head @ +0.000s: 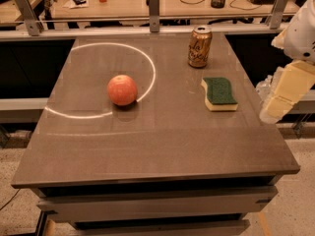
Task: Move sponge near apple
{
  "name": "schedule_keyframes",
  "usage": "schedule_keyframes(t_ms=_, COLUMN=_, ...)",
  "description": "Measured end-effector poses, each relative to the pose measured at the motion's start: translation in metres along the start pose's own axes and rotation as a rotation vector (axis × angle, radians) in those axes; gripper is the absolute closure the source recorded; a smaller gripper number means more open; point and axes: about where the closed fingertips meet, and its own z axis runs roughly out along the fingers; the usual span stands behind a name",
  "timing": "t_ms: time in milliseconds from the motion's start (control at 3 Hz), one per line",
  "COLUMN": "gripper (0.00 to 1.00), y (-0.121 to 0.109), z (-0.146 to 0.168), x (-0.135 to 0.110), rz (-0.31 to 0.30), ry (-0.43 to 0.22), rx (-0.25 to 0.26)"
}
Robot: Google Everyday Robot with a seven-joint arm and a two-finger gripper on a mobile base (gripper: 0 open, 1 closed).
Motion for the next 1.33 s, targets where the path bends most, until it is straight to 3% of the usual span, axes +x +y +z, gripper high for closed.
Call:
schedule_keyframes(t_ms=333, gripper=0.00, y=-0.019, z=0.026, x=0.002, rz=0.119, ry=-0.027, rx=-0.006)
schedule_keyframes(t_ms=667, gripper=0.00, y=-0.031, z=0.057, x=-0.001, rz=0.186, ry=-0.095, rx=-0.025)
schedule_keyframes(t_ms=1333, gripper=0.00, y=-0.048, z=0.111, x=-0.025, rz=0.187, ry=-0.232, rx=-0.047)
